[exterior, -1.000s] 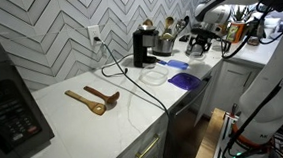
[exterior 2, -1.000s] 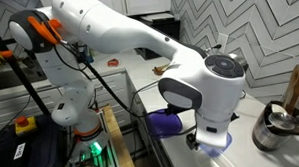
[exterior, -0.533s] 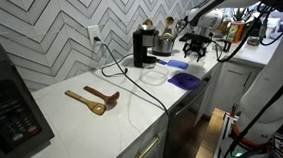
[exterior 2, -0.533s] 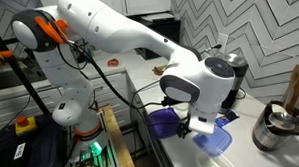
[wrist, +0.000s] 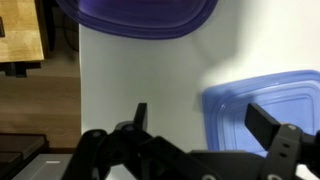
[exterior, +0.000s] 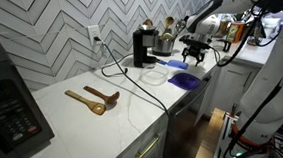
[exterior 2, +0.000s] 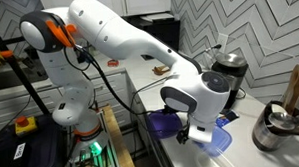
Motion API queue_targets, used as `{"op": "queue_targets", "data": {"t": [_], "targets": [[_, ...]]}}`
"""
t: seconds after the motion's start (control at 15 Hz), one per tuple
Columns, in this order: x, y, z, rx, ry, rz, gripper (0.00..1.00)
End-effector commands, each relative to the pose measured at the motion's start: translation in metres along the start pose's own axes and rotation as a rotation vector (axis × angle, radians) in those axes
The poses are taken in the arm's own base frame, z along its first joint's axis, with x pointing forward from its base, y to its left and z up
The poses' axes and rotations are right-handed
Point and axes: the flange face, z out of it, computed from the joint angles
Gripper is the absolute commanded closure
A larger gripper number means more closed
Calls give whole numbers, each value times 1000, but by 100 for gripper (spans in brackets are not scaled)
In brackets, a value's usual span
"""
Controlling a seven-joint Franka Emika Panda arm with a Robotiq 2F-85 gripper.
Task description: Unstack the clear containers then place the light blue lid on top of the container on the right.
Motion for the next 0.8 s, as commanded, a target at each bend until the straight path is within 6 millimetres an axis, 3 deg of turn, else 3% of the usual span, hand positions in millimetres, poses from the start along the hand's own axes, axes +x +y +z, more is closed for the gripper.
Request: {"op": "queue_targets", "data": {"t": [0.0,0.47,0.53,0.6,0.73], "targets": [[4,-2,18,32,21,6,0],[-2,-21,40,57,-9,44,1],[-3,-22,42,53,-9,44,6],[-3,-23,44,44,0,41,23],[-2,-24,45,35,11,40,39]]}}
